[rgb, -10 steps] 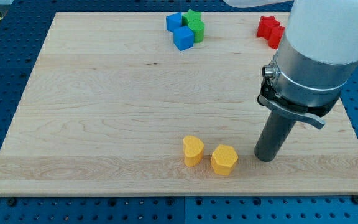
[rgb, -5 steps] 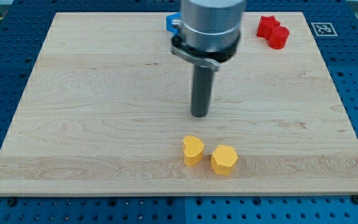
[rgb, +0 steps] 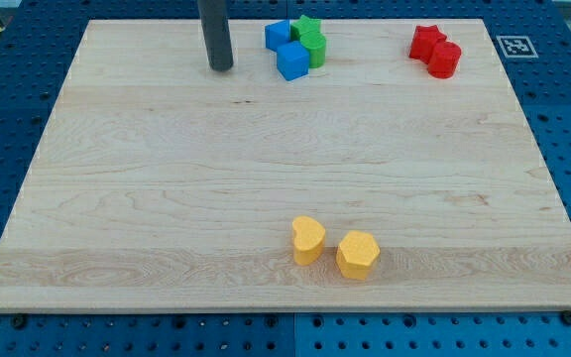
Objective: Slide blue triangle along with blue cube to down
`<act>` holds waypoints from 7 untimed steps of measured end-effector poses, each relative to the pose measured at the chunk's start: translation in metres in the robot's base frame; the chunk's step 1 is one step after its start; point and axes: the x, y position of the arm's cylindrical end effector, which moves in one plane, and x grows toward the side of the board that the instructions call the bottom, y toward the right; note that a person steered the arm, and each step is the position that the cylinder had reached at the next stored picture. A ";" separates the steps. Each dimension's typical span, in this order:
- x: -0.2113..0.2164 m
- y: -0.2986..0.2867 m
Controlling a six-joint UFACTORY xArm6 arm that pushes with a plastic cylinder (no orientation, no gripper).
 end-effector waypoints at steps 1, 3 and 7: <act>-0.047 0.011; -0.065 0.100; -0.052 0.072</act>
